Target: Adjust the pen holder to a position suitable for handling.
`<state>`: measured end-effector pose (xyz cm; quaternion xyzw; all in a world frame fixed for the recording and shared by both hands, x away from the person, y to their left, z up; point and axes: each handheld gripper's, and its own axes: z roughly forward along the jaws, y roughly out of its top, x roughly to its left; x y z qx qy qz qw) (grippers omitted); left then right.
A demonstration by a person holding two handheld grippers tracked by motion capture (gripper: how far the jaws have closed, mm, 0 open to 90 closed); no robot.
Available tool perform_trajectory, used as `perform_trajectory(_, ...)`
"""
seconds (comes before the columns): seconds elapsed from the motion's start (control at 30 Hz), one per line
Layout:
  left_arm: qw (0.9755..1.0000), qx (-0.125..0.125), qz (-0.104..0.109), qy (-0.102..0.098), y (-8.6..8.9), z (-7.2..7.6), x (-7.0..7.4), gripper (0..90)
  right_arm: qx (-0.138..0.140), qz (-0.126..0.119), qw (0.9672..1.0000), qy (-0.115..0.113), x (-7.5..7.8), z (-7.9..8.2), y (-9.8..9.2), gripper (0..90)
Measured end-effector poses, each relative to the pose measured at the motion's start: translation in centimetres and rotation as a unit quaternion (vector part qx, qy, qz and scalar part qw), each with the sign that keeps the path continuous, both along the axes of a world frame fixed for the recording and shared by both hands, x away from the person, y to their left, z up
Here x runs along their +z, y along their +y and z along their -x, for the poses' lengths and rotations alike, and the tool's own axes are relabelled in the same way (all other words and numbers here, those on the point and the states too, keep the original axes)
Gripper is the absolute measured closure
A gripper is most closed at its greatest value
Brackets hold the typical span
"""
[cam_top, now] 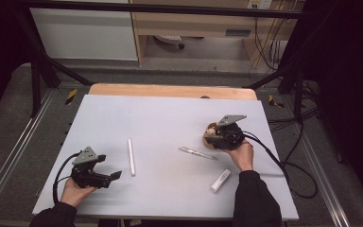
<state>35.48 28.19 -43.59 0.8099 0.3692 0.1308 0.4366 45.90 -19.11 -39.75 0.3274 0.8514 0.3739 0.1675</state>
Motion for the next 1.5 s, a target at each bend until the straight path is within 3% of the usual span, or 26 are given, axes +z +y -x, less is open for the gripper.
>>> perform_trajectory(0.23,1.0000,-0.001,0.000,0.000,-0.01,-0.01,-0.01,4.3,0.001,0.008,1.0000,-0.004,-0.17,-0.28,-0.19,61.0)
perform_trajectory(0.5,1.0000,-0.001,-0.001,0.000,-0.01,-0.01,-0.01,4.3,0.007,0.015,0.9998,-0.008,-0.20,-0.31,-0.22,62.9)
perform_trajectory(0.77,1.0000,-0.001,-0.001,0.001,-0.02,-0.02,-0.02,4.3,0.017,0.037,0.9988,-0.028,-0.21,-0.14,-0.15,65.2)
perform_trajectory(1.2,1.0000,-0.001,-0.001,0.001,0.01,-0.03,-0.02,4.4,0.011,0.045,0.9985,-0.029,-0.04,-0.04,-0.06,65.7)
perform_trajectory(1.5,1.0000,-0.001,-0.001,0.001,-0.02,-0.02,-0.02,4.3,0.011,0.032,0.9990,-0.029,0.53,0.43,-0.06,66.1)
